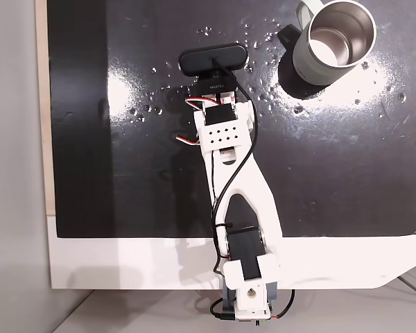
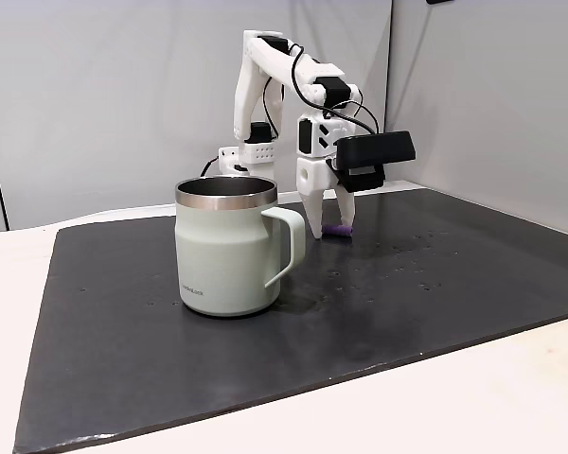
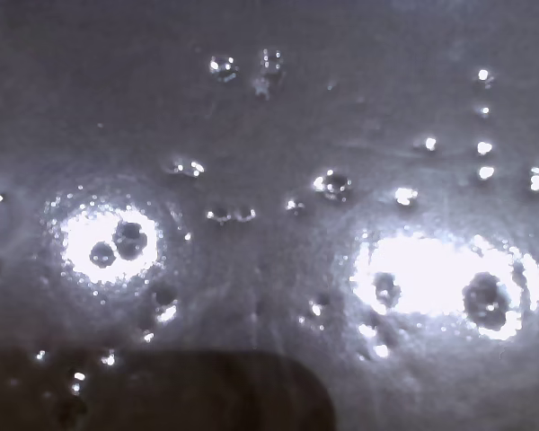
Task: Grasp a pengrip and put it in the cup.
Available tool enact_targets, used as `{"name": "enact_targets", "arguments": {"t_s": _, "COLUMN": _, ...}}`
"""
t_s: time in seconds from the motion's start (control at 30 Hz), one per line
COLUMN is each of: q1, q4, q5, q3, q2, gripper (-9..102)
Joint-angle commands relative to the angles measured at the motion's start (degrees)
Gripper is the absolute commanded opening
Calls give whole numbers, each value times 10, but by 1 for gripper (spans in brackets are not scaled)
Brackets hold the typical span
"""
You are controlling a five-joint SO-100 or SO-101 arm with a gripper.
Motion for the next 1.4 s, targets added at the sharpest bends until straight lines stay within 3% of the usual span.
{"name": "enact_targets", "arguments": {"t_s": 0.0, "q1": -4, "q4": -16, "q5": -3, "q3": 3, "q2": -4, "gripper": 8}}
{"name": "enact_targets", "arguments": {"t_s": 0.1, "q1": -3, "q4": -18, "q5": -2, "q3": 3, "q2": -4, "gripper": 3}}
{"name": "enact_targets", "arguments": {"t_s": 0.4, "q1": 10, "q4": -14, "q5": 37, "q3": -15, "q2": 5, "gripper": 1}}
{"name": "enact_targets", "arguments": {"t_s": 0.87, "q1": 33, "q4": 137, "q5": 237, "q3": -250, "q2": 105, "gripper": 0}}
{"name": "enact_targets", "arguments": {"t_s": 1.37, "q1": 190, "q4": 164, "q5": 338, "q3": -500, "q2": 124, "gripper": 0}}
